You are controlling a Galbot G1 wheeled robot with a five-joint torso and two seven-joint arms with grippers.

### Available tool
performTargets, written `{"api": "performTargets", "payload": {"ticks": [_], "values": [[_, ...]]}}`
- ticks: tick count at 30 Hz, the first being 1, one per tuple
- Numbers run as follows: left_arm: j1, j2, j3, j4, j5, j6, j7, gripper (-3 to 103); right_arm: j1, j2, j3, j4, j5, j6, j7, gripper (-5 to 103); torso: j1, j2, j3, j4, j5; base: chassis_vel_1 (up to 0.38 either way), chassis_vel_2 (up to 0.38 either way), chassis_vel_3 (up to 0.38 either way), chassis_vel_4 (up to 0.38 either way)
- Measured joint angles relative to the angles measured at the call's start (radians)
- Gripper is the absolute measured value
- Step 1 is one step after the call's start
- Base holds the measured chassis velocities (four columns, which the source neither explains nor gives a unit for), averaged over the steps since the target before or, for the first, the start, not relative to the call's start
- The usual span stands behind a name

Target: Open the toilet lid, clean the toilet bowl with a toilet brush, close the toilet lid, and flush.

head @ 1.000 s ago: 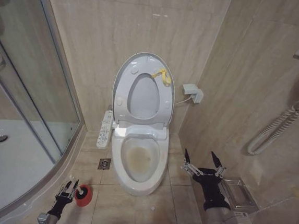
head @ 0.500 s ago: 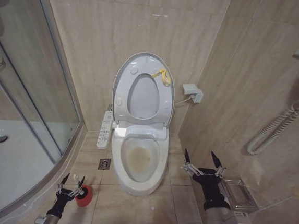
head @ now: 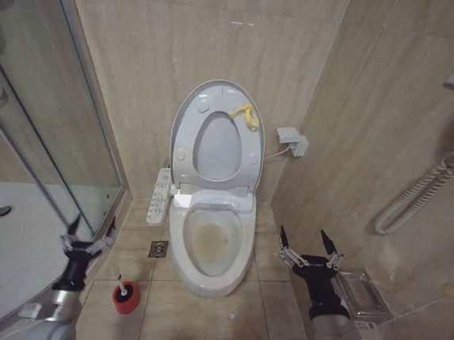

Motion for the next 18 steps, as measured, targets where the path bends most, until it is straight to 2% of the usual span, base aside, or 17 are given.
{"api": "performTargets", "payload": {"ticks": [1, 4, 5, 9, 10, 13, 18], "values": [[0.0, 0.0, 0.0, 0.0, 0.0, 0.0, 0.0, 100, 0.0, 0.0, 0.0, 0.0, 0.0, 0.0, 0.0, 100, 0.0, 0.0, 0.0, 0.0, 0.0, 0.0, 0.0, 0.0, 0.0], [0.091, 0.007, -0.056, -0.135, 0.004, 0.073, -0.081, 100, 0.0, 0.0, 0.0, 0.0, 0.0, 0.0, 0.0, 100, 0.0, 0.0, 0.0, 0.0, -0.0003, 0.0, 0.0, 0.0, 0.0], [0.091, 0.007, -0.056, -0.135, 0.004, 0.073, -0.081, 100, 0.0, 0.0, 0.0, 0.0, 0.0, 0.0, 0.0, 100, 0.0, 0.0, 0.0, 0.0, -0.0003, 0.0, 0.0, 0.0, 0.0], [0.228, 0.001, -0.111, -0.276, -0.005, 0.184, -0.194, 100, 0.0, 0.0, 0.0, 0.0, 0.0, 0.0, 0.0, 100, 0.0, 0.0, 0.0, 0.0002, -0.0005, 0.0, 0.0, 0.0, 0.0], [0.228, 0.001, -0.111, -0.276, -0.005, 0.184, -0.194, 100, 0.0, 0.0, 0.0, 0.0, 0.0, 0.0, 0.0, 100, 0.0, 0.0, 0.0, 0.0002, -0.0005, 0.0, 0.0, 0.0, 0.0], [0.31, -0.012, -0.154, -0.36, -0.009, 0.235, -0.233, 100, 0.0, 0.0, 0.0, 0.0, 0.0, 0.0, 0.0, 100, 0.0, 0.0, 0.0, 0.0001, -0.0001, 0.0, 0.0, 0.0, 0.0], [0.328, -0.006, -0.148, -0.367, 0.005, 0.264, -0.248, 100, 0.0, 0.0, 0.0, 0.0, 0.0, 0.0, 0.0, 100, 0.0, 0.0, 0.0, 0.0003, -0.0003, 0.0, 0.0, 0.0, 0.0]]}}
